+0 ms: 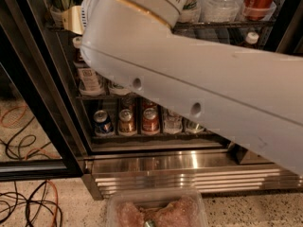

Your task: Pick redbull can from top shelf of fridge

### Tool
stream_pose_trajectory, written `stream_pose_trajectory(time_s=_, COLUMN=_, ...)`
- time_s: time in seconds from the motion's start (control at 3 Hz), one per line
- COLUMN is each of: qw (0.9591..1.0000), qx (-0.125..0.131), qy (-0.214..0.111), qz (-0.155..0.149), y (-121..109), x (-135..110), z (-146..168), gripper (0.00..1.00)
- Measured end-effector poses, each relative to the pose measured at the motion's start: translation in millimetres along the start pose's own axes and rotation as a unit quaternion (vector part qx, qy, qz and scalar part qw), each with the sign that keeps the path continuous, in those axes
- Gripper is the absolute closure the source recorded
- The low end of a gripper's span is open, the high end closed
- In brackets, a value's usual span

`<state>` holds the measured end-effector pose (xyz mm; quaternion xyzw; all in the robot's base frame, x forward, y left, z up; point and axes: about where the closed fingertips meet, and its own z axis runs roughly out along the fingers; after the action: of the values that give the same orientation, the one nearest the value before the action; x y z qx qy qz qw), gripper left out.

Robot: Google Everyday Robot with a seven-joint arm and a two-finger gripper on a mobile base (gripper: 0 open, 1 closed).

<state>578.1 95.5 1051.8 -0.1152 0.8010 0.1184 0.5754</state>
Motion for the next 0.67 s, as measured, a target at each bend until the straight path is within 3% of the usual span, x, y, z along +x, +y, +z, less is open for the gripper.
stream_pose_trajectory(time_s=0.67, qw=0.9994, qx=0.018, qy=-0.012, qz=-0.026, y=-6.8, x=-19.5, z=17.9, gripper=0.21)
